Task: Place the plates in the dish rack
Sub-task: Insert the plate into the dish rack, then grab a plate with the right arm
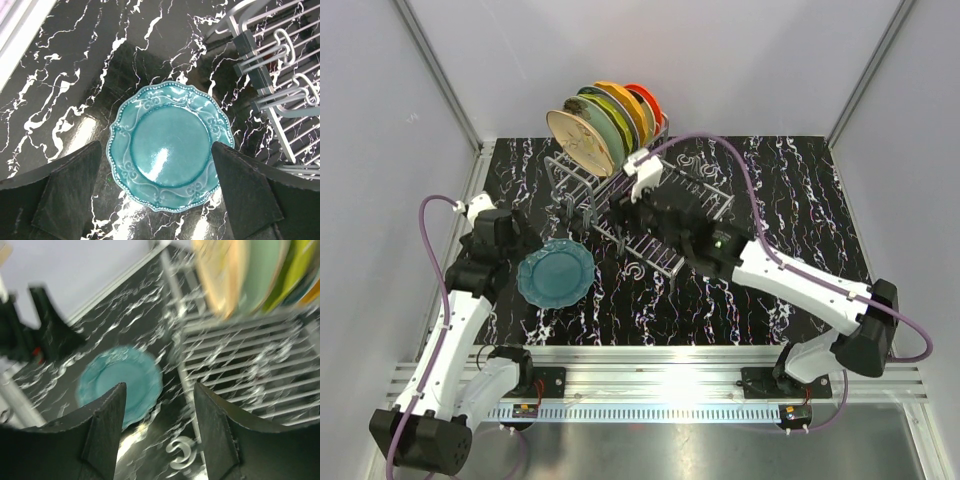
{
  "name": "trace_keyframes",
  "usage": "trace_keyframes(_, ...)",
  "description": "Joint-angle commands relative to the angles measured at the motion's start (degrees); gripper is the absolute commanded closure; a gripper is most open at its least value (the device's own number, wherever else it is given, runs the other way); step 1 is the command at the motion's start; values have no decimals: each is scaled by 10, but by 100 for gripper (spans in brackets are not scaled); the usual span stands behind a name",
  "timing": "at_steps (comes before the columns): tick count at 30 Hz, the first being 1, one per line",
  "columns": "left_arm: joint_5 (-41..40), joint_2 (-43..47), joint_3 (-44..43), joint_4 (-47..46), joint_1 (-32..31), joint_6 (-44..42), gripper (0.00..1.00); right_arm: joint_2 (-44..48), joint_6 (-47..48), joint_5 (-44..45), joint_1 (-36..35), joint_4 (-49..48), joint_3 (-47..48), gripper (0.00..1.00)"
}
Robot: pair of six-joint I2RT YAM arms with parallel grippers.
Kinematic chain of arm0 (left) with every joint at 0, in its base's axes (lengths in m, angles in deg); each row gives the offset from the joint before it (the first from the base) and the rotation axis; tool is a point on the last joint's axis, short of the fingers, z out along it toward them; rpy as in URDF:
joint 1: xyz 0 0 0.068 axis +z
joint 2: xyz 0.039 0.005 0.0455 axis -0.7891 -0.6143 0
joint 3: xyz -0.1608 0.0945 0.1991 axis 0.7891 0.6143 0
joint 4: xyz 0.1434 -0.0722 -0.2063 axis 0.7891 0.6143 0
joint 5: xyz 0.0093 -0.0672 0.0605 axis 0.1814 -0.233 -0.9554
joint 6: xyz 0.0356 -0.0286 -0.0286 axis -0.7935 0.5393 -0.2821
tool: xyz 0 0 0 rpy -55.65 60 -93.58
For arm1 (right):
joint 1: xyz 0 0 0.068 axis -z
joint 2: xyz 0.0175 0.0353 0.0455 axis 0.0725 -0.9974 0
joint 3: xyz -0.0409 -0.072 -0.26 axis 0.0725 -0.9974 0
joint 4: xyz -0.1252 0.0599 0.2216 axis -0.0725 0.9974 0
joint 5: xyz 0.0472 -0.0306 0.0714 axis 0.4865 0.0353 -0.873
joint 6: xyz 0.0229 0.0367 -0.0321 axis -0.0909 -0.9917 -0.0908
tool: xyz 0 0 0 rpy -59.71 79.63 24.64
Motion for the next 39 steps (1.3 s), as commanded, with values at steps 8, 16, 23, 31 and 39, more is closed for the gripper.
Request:
trace_keyframes(8,-7,-4,-12,-13,25,-8,1,26,-280,34,-75,-154,-248,35)
trace_keyframes(16,-8,3,-11,-13,37,-9,1,-73,-371,118,-118,-192,-242,30)
trace_keyframes(23,-3,7,-12,-13,37,-8,1,-146,-466,143,-118,-188,-213,29)
trace_keyframes(31,10,10,-10,-18,37,-9,1,-233,-541,173,-119,-161,-156,28)
trace_keyframes(39,18,11,-9,-18,37,-8,1,-285,-628,179,-118,-130,-130,27)
